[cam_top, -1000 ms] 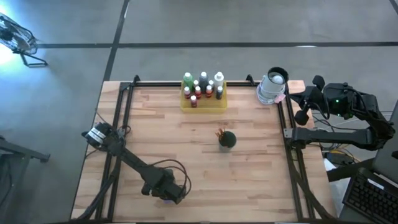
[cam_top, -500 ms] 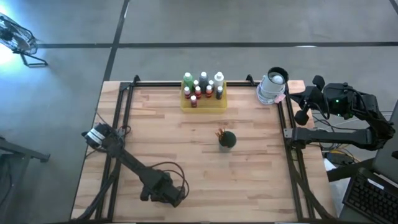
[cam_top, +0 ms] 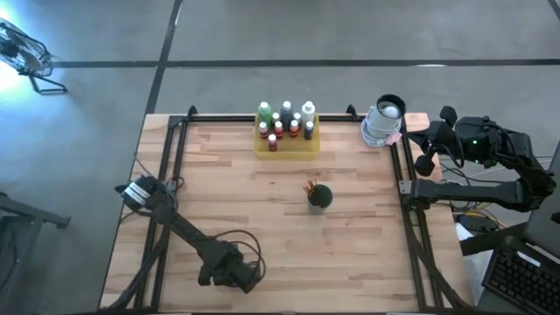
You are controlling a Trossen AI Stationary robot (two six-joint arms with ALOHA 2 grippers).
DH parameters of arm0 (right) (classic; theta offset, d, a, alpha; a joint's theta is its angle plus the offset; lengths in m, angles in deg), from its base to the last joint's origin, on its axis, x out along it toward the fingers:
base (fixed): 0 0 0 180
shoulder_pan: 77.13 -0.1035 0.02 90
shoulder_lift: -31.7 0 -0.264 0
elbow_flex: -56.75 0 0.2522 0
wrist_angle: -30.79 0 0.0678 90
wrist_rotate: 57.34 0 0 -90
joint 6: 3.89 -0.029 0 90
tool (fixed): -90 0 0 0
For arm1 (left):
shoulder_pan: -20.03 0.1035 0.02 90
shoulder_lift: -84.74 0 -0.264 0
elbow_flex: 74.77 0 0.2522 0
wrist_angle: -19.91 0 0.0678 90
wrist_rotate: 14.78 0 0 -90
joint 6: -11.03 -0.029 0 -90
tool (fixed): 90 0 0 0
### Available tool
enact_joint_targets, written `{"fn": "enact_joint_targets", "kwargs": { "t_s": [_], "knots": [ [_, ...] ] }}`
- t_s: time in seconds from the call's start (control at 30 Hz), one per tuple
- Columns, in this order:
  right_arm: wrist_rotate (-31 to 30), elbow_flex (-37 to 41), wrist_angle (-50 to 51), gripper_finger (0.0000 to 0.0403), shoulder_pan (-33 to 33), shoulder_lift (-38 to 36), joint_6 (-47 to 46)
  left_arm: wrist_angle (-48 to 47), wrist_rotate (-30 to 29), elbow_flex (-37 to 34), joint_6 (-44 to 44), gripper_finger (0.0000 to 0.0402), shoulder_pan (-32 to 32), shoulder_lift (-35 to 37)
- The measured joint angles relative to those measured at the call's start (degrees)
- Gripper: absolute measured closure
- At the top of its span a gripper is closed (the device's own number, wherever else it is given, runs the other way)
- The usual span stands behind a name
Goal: Pick & Place Paint Supplies
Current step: Put the purple paint bottle into the yellow bin
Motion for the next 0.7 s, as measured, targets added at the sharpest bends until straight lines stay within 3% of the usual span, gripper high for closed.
{"fn": "enact_joint_targets", "kwargs": {
  "t_s": [0.3,0.57,0.7],
  "knots": [
    [0.0,0.0,0.0,0.0394,0.0,0.0,0.0,-2.2,-2.8,0.0,0.7,0.0208,0.0,0.0],
    [0.0,0.0,0.0,0.0394,0.0,0.0,0.0,-3.0,-6.2,0.1,-1.8,0.0287,0.2,0.5],
    [0.0,0.0,0.0,0.0394,0.0,0.0,0.0,-3.0,-8.0,0.7,-5.0,0.0289,0.8,0.8]
  ]
}}
